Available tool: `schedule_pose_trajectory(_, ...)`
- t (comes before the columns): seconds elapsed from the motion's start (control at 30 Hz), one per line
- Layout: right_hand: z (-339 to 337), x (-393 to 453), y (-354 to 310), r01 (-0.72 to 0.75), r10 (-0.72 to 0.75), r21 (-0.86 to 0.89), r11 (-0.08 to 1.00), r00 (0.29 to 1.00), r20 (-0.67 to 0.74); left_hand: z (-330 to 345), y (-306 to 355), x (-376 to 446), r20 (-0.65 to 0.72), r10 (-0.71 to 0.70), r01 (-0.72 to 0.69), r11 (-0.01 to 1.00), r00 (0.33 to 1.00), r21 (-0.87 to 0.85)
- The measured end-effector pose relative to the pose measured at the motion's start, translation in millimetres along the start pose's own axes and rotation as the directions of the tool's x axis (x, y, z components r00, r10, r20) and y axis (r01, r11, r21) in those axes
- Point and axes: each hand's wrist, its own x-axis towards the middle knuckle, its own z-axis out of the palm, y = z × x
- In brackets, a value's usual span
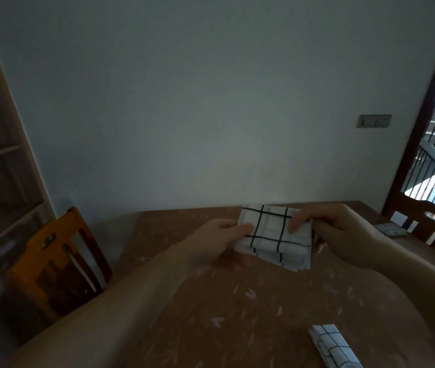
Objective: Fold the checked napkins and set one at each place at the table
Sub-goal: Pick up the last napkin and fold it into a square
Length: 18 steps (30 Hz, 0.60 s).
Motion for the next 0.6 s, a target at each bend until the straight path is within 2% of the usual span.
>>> schedule_pose_trajectory(0.07, -2, -4, 1, -0.006, 0.013, -0.093, 0.996, 0.997, 0.075, 1, -1, 2, -0.082, 0.093, -0.085, 0.991, 0.992, 0.099)
schedule_pose_trajectory(0.13, -1, -6, -1, -0.006, 0.017, -0.086, 0.996, 0.992, 0.129, -2, -1, 3, -0.103, 0.180, -0.151, 0.958, 0.978, 0.244)
schedule_pose_trajectory(0.23, 10, 1, -8, -0.042, 0.042, -0.021, 0.999, 0.999, 0.020, -3, 2, -2, 0.061, 0.210, -0.214, 0.858, 0.976, 0.466)
schedule_pose_trajectory(0.3, 20, 9, -18, -0.053, 0.053, -0.064, 0.997, 0.999, -0.011, 1, 4, -5, 0.155, 0.201, -0.252, 0.839, 0.967, 0.483)
schedule_pose_trajectory(0.37, 27, 13, -24, -0.068, 0.067, -0.066, 0.995, 0.998, -0.011, 3, 4, -8, 0.193, 0.215, -0.282, 0.841, 0.957, 0.461)
schedule_pose_trajectory(0.47, 30, 13, -27, -0.090, 0.091, 0.004, 0.996, 0.995, -0.043, 0, 4, -13, 0.226, 0.201, -0.282, 0.864, 0.953, 0.418)
schedule_pose_trajectory(0.6, 37, 12, -32, -0.046, 0.047, 0.010, 0.999, 0.994, -0.100, -2, 4, -14, 0.194, 0.237, -0.304, 0.817, 0.952, 0.491)
